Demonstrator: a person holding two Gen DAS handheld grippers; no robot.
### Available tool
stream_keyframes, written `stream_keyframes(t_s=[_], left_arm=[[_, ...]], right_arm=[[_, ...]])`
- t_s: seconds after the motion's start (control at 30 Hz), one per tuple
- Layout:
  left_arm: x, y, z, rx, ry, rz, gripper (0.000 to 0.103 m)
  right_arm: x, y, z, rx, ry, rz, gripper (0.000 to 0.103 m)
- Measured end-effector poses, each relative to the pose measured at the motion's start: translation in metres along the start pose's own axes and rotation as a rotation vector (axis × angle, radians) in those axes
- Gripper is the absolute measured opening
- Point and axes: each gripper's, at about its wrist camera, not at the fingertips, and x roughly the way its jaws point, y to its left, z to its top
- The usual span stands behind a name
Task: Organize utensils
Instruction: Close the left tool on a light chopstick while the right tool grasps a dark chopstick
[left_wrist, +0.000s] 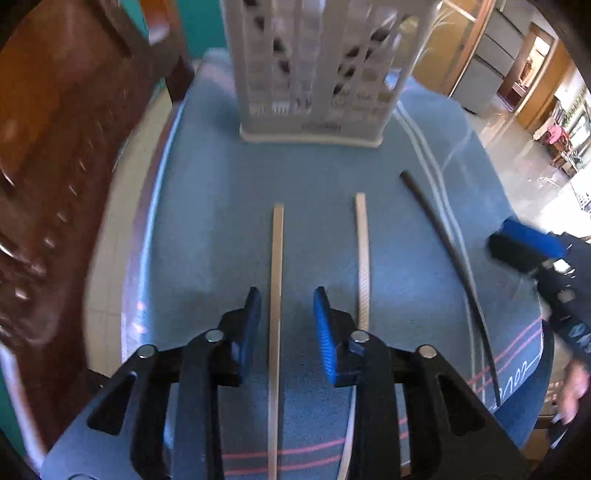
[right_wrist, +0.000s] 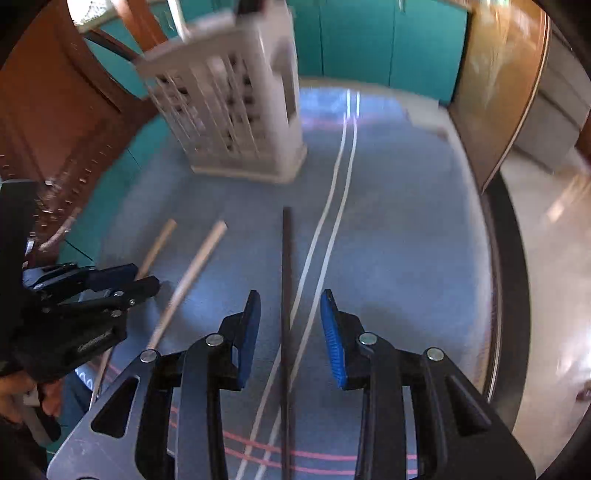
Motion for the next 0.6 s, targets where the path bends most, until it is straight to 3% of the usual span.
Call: stream_keyframes(t_s=[0.37,0.4,0.47,0.53,0.6], left_arm=[[0.008,-0.017,0.008,0.026,-0.020,0.039,0.033],[0.011,-0.021,0.016,0.027,-0.019,0.041,0.033],[0.012,-0.022,0.018,0.021,-0.020,0.042,0.032],[0.008,-0.021,0.012,0.014,-0.033,0.049,0.015],[0.008,-0.022,0.011,0.018,-0.043,0.052,0.008]], right_arm=[[0.036,0.021,0.008,-0.094,0.034,-0.107,0.034],[0.037,0.024,0.009,-0.105,0.035,-0.108,0.031],[0.036,0.025,0.010,-0.109,0.033,-0.086,0.011],[0.035,0.027,0.007,-0.110,0.032,-0.074,0.007],[0.033,0.027,0.005,-0.108,0.022,-0.051,0.006]])
